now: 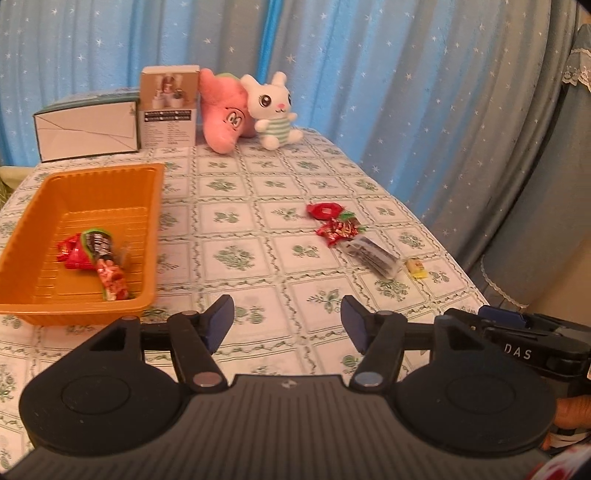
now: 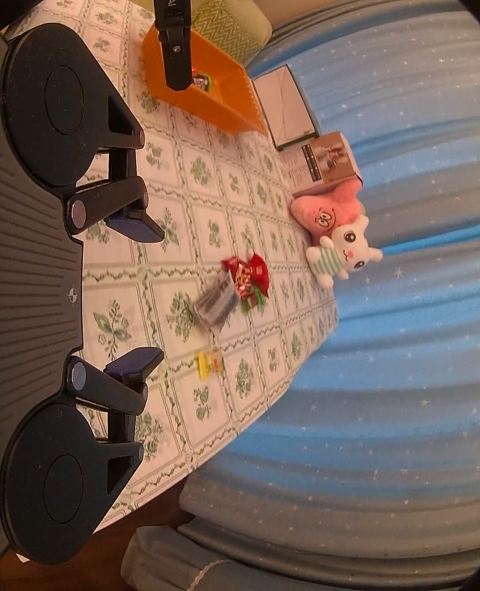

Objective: Organize snacks
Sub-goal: 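Withdraw both open tools from the tray back toward the remaining snacks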

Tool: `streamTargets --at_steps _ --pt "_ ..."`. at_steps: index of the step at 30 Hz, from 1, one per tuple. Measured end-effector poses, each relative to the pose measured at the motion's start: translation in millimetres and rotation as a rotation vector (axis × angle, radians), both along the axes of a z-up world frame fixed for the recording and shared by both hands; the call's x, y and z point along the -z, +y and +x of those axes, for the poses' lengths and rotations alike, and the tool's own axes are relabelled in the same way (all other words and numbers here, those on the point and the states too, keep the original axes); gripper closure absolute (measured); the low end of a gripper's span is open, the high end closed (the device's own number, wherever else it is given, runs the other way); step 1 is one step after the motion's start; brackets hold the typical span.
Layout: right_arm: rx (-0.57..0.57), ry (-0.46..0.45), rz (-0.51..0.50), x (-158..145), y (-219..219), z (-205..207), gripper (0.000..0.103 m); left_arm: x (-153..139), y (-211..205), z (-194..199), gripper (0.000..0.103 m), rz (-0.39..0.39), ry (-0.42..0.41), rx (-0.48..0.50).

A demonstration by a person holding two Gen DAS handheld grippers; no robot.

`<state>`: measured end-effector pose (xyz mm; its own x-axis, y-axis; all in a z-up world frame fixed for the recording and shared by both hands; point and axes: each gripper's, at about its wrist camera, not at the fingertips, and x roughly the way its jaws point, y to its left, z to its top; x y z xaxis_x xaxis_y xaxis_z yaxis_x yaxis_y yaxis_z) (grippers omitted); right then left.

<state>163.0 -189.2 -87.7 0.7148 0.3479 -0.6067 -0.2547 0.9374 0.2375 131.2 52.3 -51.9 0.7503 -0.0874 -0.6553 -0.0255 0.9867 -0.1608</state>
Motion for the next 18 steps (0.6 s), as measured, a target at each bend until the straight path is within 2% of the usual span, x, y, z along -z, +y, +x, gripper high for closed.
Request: streamTargets --at_steps 8,14,18 --pt "0.028 0.016 -0.028 12.1 -18.8 28.3 0.040 15.5 -16.4 25.9 0.042 -0.021 0.015 0.024" --pt "0.014 0.044 -0.051 27.5 -26.6 71.4 0.040 29.8 -25.5 50.8 0.042 -0.060 0.047 0.060" --pt "-0.003 0.053 -0.065 35.6 -27.2 100.5 0.040 40.3 -27.9 69.1 0.042 -0.052 0.073 0.057"
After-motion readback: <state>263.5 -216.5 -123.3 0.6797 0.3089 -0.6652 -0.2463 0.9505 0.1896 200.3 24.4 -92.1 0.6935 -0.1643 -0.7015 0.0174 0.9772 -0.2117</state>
